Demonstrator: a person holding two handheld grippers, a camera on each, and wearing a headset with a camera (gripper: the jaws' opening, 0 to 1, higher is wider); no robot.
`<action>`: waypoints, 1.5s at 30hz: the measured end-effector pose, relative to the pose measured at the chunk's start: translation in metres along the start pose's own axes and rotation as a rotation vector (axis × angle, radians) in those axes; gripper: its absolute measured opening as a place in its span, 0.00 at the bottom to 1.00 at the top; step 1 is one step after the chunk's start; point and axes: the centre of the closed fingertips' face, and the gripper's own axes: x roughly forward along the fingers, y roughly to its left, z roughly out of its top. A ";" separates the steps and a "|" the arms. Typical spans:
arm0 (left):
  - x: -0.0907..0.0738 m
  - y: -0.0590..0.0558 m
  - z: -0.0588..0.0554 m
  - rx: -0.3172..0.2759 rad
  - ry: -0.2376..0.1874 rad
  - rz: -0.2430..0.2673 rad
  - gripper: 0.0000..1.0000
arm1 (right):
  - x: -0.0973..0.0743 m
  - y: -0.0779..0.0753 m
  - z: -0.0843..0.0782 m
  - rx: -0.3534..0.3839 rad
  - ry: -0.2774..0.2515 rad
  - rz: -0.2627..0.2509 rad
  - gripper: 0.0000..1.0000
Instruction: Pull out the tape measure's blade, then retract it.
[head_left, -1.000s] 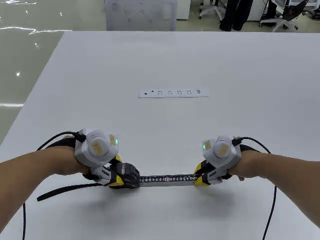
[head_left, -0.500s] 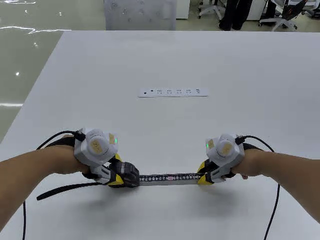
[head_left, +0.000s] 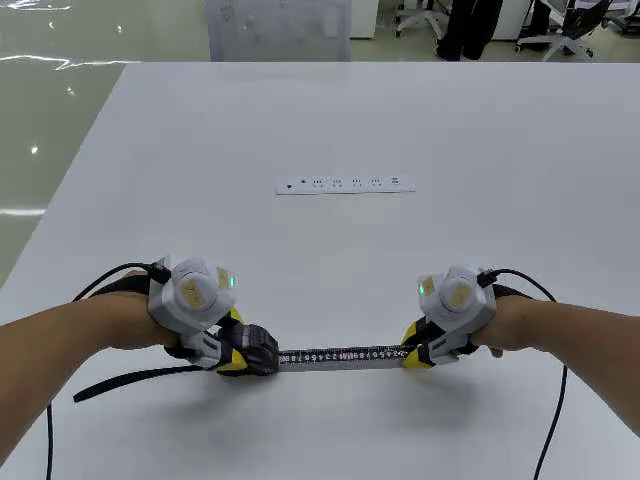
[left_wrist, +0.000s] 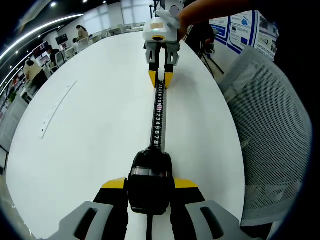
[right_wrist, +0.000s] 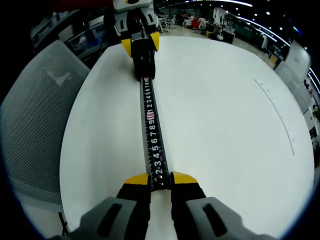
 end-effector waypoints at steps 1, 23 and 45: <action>0.000 0.000 0.000 0.000 0.001 -0.001 0.29 | 0.000 0.000 -0.001 -0.001 0.000 0.000 0.13; -0.001 0.000 0.000 -0.001 0.004 -0.003 0.29 | -0.007 -0.003 -0.012 0.014 0.000 0.001 0.13; -0.001 0.000 0.000 -0.002 0.005 -0.003 0.29 | -0.015 -0.004 -0.025 0.034 0.008 -0.005 0.13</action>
